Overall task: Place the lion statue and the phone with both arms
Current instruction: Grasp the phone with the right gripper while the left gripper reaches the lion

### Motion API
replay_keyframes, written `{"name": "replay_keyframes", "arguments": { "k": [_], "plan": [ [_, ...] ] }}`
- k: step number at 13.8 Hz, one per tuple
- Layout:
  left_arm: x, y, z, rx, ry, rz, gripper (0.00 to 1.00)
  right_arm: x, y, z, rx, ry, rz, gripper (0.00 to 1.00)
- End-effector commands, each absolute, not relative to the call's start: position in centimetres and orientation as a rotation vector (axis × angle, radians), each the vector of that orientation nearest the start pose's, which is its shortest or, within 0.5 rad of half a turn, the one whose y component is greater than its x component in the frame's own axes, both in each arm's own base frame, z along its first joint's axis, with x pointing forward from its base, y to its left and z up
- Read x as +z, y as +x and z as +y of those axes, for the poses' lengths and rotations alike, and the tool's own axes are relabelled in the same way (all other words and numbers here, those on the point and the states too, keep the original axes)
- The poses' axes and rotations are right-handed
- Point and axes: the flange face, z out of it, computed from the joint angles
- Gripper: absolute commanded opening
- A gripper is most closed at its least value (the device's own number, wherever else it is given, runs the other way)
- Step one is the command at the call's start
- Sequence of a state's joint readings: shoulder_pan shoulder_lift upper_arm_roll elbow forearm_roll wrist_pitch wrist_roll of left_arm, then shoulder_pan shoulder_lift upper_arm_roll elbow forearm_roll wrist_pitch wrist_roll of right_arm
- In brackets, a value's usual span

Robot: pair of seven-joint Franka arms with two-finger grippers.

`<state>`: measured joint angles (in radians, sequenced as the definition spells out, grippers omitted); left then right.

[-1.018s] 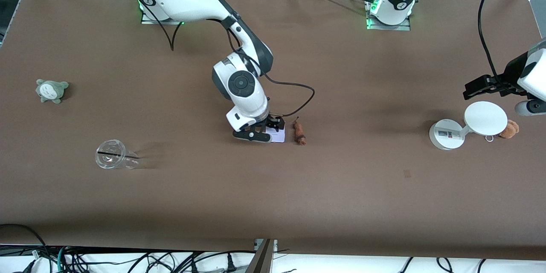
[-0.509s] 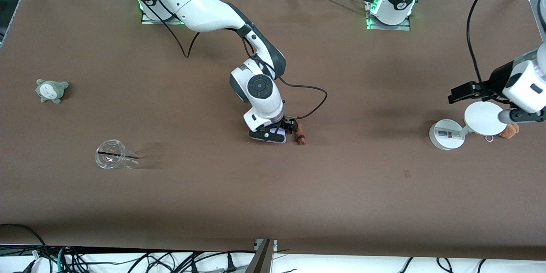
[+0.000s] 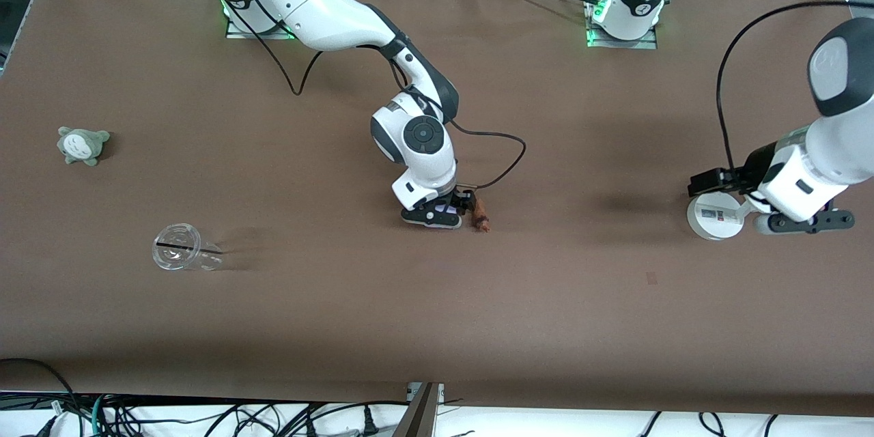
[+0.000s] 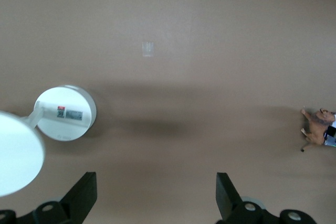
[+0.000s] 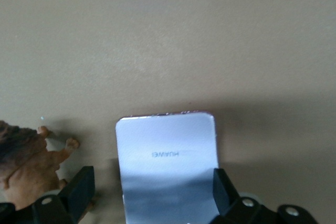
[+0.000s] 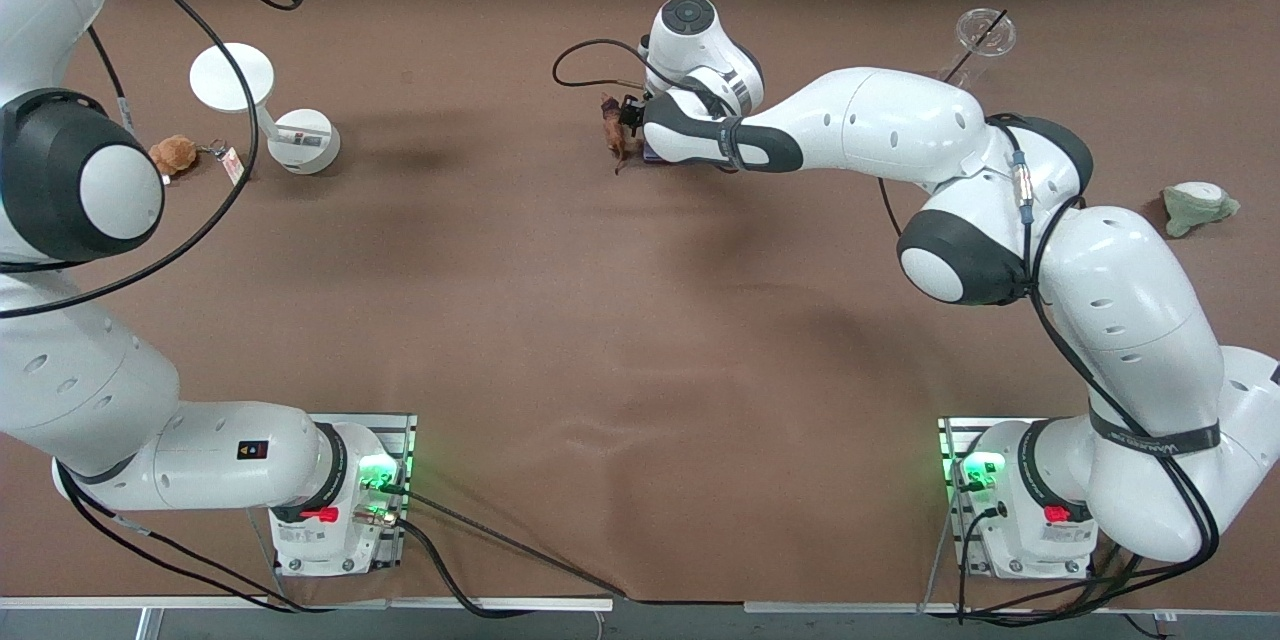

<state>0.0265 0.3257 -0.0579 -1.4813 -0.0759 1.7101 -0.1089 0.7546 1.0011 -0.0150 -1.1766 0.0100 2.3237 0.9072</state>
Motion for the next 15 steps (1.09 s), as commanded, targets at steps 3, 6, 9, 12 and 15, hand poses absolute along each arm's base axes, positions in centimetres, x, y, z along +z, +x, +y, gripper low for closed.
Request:
{"name": "replay_keyframes", "arguments": {
  "k": [3, 6, 9, 12, 15],
  "plan": [
    [47.1, 67.9, -3.4, 0.140, -3.250, -0.130, 1.00, 20.5, 58.3, 51.4, -0.151, -3.049, 0.262, 1.00],
    [45.1, 68.8, -5.6, 0.095, -3.253, -0.092, 1.00, 21.6, 59.3, 50.2, -0.134, -3.055, 0.252, 1.00],
    [42.9, 69.2, -9.7, 0.091, -3.251, -0.110, 1.00, 21.5, 59.1, 50.3, -0.128, -3.054, 0.250, 1.00],
    [40.7, 69.8, -14.2, 0.035, -3.252, -0.192, 1.00, 24.3, 61.4, 47.3, -0.113, -3.066, 0.246, 1.00],
    [38.3, 69.6, -19.4, -0.002, -3.242, -0.282, 1.00, 28.2, 62.3, 44.8, -0.073, -3.070, 0.202, 1.00]
  ]
}}
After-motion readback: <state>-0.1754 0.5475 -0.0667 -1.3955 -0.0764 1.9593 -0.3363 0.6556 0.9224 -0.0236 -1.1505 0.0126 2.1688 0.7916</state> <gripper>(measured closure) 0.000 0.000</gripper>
